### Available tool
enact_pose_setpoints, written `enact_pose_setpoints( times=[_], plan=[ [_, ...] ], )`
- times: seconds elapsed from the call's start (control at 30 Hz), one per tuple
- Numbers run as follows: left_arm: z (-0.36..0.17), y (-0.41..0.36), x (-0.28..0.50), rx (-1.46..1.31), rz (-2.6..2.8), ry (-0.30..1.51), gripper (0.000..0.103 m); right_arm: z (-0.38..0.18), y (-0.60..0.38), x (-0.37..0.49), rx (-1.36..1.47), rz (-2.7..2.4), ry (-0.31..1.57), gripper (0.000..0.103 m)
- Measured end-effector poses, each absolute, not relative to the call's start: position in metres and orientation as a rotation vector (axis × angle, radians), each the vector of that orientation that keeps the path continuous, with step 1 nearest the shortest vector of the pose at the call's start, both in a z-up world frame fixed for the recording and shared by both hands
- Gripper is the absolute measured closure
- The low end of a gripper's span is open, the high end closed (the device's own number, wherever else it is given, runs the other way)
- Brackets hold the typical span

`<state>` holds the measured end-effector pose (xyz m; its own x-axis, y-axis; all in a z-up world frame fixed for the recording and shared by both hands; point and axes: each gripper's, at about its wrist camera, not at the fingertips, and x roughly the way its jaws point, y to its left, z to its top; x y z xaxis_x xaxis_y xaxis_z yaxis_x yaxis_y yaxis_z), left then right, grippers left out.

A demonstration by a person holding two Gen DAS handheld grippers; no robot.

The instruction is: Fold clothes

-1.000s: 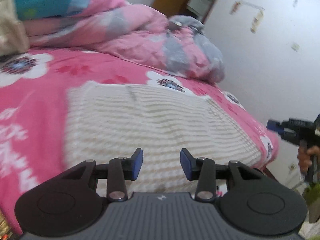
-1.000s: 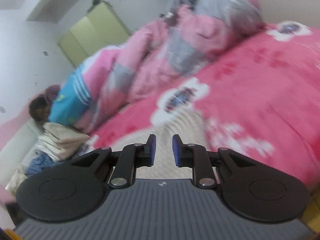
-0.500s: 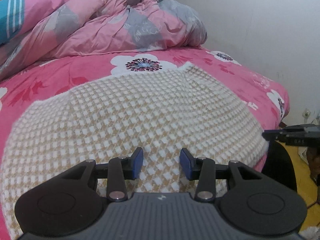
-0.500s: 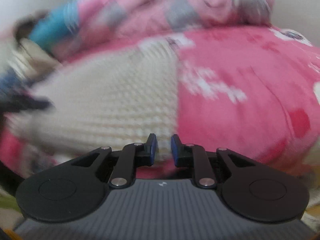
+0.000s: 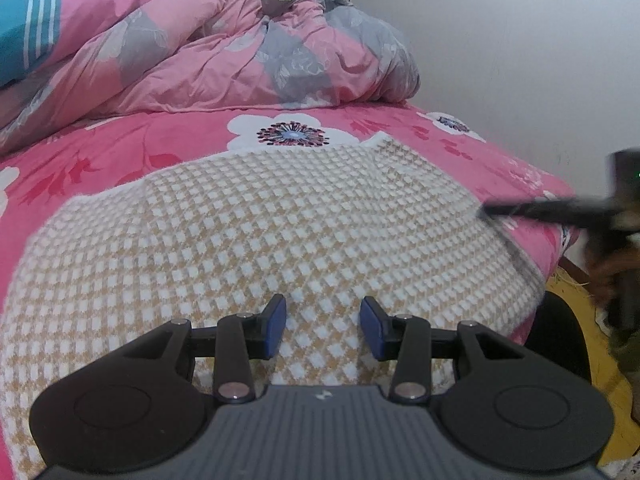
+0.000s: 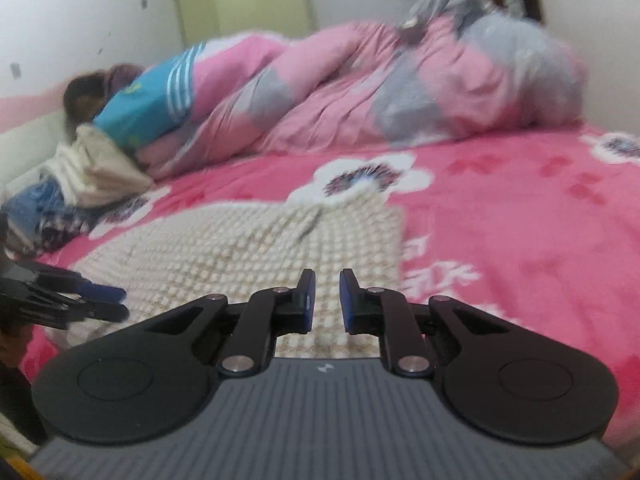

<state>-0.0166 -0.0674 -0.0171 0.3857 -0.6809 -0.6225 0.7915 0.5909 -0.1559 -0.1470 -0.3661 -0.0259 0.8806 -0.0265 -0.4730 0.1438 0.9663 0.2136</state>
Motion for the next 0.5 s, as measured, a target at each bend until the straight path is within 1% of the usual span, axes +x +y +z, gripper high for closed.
enact_pose_setpoints(
  times=[0.1, 0.17, 0.27, 0.33, 0.43, 0.5],
  plan=[
    [-0.02, -0.063, -0.017, 0.158, -0.954, 0.689, 0.06, -0.058, -0.38, -0.121, 0.251, -0.164, 0.638, 0.093],
    [-0.022, -0.06, -0.016, 0.141, -0.963, 0.681, 0.06, -0.041, -0.386, -0.118, 0.292, -0.174, 0.645, 0.095],
    [-0.025, -0.055, -0.015, 0.111, -0.971, 0.678, 0.06, -0.004, -0.378, -0.108, 0.191, -0.191, 0.575, 0.095],
    [-0.026, -0.053, -0.015, 0.095, -0.974, 0.678, 0.06, 0.008, -0.383, -0.087, 0.188, -0.173, 0.535, 0.095],
    [-0.027, -0.05, -0.015, 0.084, -0.985, 0.673, 0.06, 0.002, -0.398, -0.044, 0.209, -0.152, 0.538, 0.095],
    [-0.029, -0.047, -0.014, 0.07, -0.993, 0.67, 0.06, -0.019, -0.412, -0.015, 0.231, -0.155, 0.606, 0.096]
  ],
)
